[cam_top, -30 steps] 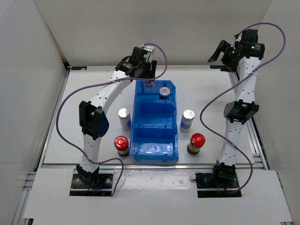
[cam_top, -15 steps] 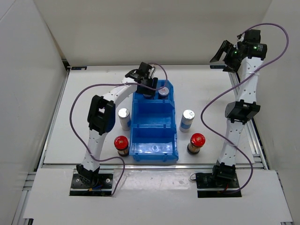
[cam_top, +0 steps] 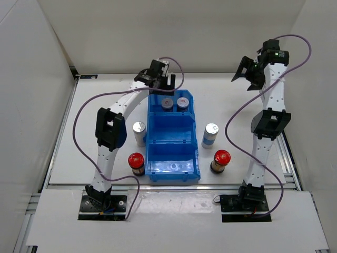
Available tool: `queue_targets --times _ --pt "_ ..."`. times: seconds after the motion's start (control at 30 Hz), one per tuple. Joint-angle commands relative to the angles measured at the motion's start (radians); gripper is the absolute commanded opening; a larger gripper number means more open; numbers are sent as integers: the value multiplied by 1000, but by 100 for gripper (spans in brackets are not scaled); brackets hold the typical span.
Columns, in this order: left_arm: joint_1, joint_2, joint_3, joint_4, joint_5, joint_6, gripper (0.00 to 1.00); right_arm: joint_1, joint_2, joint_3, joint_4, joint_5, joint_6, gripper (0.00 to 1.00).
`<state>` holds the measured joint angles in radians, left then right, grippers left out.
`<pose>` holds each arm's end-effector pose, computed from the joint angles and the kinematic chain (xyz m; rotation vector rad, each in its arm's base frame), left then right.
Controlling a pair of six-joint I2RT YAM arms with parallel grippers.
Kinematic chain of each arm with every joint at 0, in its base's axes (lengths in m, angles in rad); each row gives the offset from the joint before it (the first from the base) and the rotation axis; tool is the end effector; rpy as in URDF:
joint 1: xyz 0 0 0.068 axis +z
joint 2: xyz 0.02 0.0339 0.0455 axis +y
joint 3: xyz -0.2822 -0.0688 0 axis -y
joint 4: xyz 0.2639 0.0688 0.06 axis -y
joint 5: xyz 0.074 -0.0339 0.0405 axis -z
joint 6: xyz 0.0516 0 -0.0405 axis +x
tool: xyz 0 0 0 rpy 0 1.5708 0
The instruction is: Organize the condiment bottles
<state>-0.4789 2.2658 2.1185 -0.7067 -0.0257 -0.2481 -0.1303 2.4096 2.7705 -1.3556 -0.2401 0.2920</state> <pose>0.4915 -0.2537 0.2562 0.2700 2.4317 -0.2965 0.5204 -0.0558 0.3473 0.4476 2.5251 0.3695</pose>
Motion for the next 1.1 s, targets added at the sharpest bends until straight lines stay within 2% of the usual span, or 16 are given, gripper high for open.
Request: queue_targets --times 0.0,0.2,0.23,0.37,0.43,0.47,0.57,0.8,0.97,1.07 --pt "23 -175 101 15 -22 6 100 95 -150 -44 -270 77 -31 100" --pt "51 -298 109 -11 -80 6 100 205 -285 -219 -270 102 -53 100" --pt "51 -319 95 -20 -94 6 100 222 -320 -257 -270 67 -65 100" --pt "101 -449 -96 -54 -149 -31 100 334 -404 -504 -270 28 -86 100" --pt "166 -566 -219 -54 -140 -75 100 461 -453 -658 -270 74 -86 100" --pt "166 -566 -219 -54 -140 -76 100 462 -470 -708 -270 93 -86 100" --pt "201 -663 -356 -99 -140 -131 100 576 -529 -845 -243 188 -41 100" --pt "201 -821 -638 -145 -152 -175 100 586 -642 -1121 -131 188 35 100" --pt "201 -888 -703 -145 -152 -166 100 607 -720 -1154 -64 269 58 100" --pt "201 -908 -726 -145 -152 -166 100 607 -712 -1154 -54 292 47 100"
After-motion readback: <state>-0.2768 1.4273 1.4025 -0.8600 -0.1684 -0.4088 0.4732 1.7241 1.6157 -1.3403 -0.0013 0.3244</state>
